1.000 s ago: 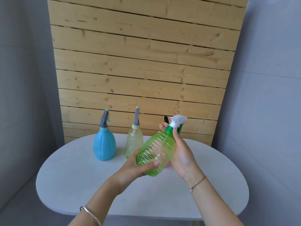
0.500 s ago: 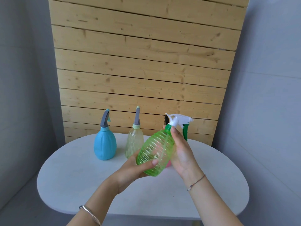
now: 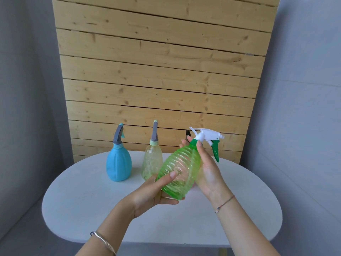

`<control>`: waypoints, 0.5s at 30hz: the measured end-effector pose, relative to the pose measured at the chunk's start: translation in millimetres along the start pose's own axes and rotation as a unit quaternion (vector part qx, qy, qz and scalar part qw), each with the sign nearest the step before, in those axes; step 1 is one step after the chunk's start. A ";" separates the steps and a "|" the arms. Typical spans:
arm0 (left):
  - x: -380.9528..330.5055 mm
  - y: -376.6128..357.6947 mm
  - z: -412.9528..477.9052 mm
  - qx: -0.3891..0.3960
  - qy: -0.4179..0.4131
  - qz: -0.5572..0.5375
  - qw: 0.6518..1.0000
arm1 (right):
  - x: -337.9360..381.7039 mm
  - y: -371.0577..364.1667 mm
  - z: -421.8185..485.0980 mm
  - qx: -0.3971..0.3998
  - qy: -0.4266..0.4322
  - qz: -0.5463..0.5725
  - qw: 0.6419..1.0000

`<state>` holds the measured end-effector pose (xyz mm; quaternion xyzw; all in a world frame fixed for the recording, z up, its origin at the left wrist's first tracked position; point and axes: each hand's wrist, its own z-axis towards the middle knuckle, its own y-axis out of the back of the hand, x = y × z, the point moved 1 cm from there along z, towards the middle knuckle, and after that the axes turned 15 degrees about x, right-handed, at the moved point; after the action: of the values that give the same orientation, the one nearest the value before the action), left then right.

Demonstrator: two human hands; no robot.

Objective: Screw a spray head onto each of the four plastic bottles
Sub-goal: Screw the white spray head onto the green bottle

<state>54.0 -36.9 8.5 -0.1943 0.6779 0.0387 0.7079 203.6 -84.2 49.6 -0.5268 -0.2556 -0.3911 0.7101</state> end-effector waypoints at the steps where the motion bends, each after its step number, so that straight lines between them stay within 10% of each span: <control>1: -0.5 0.2 -0.3 0.008 0.007 -0.004 1.000 | 0.1 -0.1 -0.1 0.006 0.003 0.005 1.000; 15: -0.9 -8.3 3.3 -0.122 -0.063 0.149 0.979 | -3.4 1.7 2.8 -0.032 0.022 -0.035 0.999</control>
<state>59.7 -43.3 11.2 -0.1728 0.6434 0.2385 0.7066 203.2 -80.3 46.9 -0.5311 -0.2456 -0.4356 0.6840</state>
